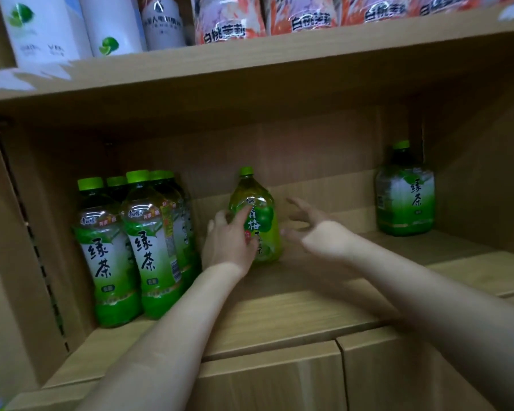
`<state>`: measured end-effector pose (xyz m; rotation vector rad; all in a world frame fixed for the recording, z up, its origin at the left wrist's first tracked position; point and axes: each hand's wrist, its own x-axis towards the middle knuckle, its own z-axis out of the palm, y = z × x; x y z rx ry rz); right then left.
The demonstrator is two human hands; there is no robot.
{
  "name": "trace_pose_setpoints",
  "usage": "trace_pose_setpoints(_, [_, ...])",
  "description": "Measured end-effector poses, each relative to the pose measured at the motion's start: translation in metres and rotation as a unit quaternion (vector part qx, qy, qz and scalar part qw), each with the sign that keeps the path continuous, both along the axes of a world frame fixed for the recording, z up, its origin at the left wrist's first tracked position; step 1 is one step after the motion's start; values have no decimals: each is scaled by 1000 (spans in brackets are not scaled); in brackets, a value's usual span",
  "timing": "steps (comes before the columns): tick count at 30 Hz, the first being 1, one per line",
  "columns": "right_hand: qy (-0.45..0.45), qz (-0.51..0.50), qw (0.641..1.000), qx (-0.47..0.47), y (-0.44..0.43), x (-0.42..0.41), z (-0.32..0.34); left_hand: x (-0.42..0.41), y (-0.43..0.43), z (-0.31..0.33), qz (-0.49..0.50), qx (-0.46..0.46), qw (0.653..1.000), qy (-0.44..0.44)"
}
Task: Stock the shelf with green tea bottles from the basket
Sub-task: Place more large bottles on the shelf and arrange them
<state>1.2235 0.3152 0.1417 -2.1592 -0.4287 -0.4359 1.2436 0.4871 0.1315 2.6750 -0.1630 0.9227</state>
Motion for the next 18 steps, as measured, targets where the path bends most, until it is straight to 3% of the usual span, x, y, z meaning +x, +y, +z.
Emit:
trace_pose_setpoints(4, [-133, -43, 988, -71, -61, -75, 13, -38, -28, 23, -150, 81, 983, -73])
trace_pose_setpoints(6, [-150, -45, 982, -102, -95, -123, 11, -63, -54, 25, -234, 133, 957, -111])
trace_pose_setpoints(9, [-166, -101, 967, -166, -147, -185, 2, -97, -107, 9, -383, 118, 903, -154])
trace_pose_setpoints(13, [-96, -208, 952, -205, -217, -269, -27, -141, -199, -35, -537, 67, 829, -138])
trace_pose_setpoints(18, [42, -346, 922, -169, -318, -386, -72, -211, -315, -110, -659, 15, 752, 13])
